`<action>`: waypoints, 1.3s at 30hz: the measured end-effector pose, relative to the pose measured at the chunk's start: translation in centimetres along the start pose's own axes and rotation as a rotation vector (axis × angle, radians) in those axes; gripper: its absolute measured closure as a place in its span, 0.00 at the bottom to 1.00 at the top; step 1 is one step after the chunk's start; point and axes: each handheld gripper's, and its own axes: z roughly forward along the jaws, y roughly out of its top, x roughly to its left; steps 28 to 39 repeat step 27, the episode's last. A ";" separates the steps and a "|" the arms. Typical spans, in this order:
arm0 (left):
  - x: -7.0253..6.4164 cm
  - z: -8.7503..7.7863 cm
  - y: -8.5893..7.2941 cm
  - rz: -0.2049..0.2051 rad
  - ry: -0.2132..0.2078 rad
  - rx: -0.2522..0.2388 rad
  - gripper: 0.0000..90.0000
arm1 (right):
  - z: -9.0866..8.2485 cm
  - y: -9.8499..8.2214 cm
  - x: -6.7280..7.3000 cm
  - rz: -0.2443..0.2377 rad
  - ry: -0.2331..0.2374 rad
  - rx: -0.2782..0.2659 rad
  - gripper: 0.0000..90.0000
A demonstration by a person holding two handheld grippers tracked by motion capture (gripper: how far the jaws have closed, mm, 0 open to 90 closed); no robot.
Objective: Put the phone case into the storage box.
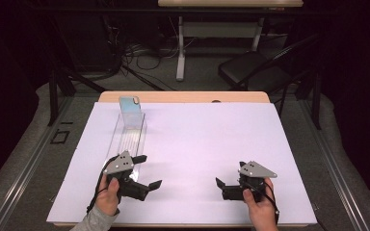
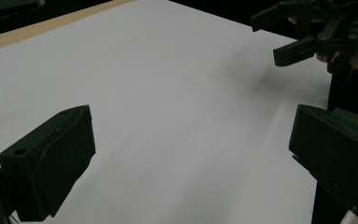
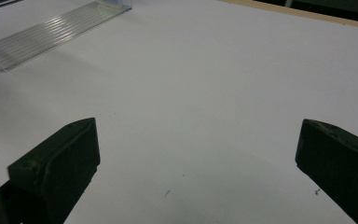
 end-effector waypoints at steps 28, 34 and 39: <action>0.1 0.0 -0.1 -0.007 0.002 0.000 0.01 | 0.1 -0.4 0.0 -0.001 0.001 0.014 0.00; 0.1 0.0 -0.1 -0.007 0.002 0.000 0.01 | 0.1 -0.4 0.0 -0.001 0.001 0.014 0.00; 0.1 0.0 -0.1 -0.007 0.002 0.000 0.01 | 0.1 -0.4 0.0 -0.001 0.001 0.014 0.00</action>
